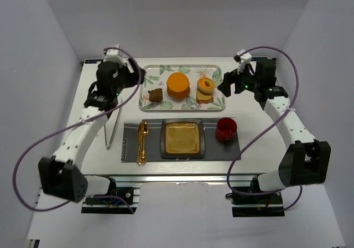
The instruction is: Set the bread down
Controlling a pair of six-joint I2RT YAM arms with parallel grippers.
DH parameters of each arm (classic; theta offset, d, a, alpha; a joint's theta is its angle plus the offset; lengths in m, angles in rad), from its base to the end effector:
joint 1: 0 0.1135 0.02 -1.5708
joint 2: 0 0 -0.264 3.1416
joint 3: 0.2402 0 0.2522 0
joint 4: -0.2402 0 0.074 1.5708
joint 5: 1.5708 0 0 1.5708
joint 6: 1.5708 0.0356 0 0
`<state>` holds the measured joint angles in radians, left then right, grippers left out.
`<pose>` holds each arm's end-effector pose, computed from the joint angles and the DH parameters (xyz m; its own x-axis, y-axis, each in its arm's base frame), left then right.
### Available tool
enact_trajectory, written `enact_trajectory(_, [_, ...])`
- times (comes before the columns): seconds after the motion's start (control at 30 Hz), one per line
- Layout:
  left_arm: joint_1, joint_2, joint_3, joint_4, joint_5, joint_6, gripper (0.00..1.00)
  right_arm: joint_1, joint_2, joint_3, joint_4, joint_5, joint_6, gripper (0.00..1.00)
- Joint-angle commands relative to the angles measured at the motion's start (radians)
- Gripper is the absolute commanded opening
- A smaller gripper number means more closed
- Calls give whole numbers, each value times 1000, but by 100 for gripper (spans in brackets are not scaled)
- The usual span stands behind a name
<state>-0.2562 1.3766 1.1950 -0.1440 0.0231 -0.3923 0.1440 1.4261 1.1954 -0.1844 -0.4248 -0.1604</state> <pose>0.3138 -0.0831 0.3523 -0.3909 -0.2927 -0.8727 0.1354 0.9195 -0.3691 0.3260 0.0621 0.3342 -0.3135 -0.1925 -0.9299 -0.5612 0.8275 0.0179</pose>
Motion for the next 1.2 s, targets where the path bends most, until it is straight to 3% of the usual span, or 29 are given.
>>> enact_trajectory(0.0, [49, -158, -87, -187, -92, 44, 59, -27, -56, 4, -51, -411, -268, 89])
enact_trajectory(0.03, [64, -159, -87, -216, -92, 40, 59, -27, -56, 4, -52, -413, -269, 89])
enact_trajectory(0.07, [81, -201, -112, -248, -133, 23, 43, -26, -67, -6, -87, -539, -407, 88])
enact_trajectory(0.1, [122, -221, -129, -281, -140, 7, 25, -26, -72, -20, -98, -589, -434, 75])
enact_trajectory(0.13, [147, -243, -150, -310, -132, 3, 18, -15, -72, -42, -80, -620, -410, 61])
enact_trajectory(0.17, [173, -284, -175, -321, -124, -2, 17, -6, -66, -42, -72, -635, -406, 45])
enact_trajectory(0.2, [226, -301, -222, -330, -109, -5, 19, 2, -58, -34, -105, -638, -419, 18])
enact_trajectory(0.23, [250, -316, -244, -339, -94, 4, 23, 14, -46, -24, -136, -637, -436, 14])
enact_trajectory(0.27, [276, -326, -264, -348, -83, 7, 35, 29, -26, -4, -159, -623, -444, 15])
enact_trajectory(0.3, [326, -329, -288, -364, -54, 16, 52, 38, -17, 6, -176, -620, -444, 21])
enact_trajectory(0.33, [336, -324, -299, -377, -36, 62, 76, 43, -3, 12, -219, -618, -452, 51])
enact_trajectory(0.4, [337, -304, -313, -400, -32, 96, 86, 54, 2, 13, -248, -618, -479, 85])
enact_trajectory(0.43, [337, -269, -327, -410, 13, 143, 90, 57, -6, 6, -247, -618, -482, 89])
enact_trajectory(0.8, [336, -54, -368, -350, -58, 383, 94, 55, -55, -77, -171, -580, -419, 90])
enact_trajectory(1.17, [336, 142, -383, -256, -46, 455, 89, 54, -72, -77, -164, -551, -409, 89])
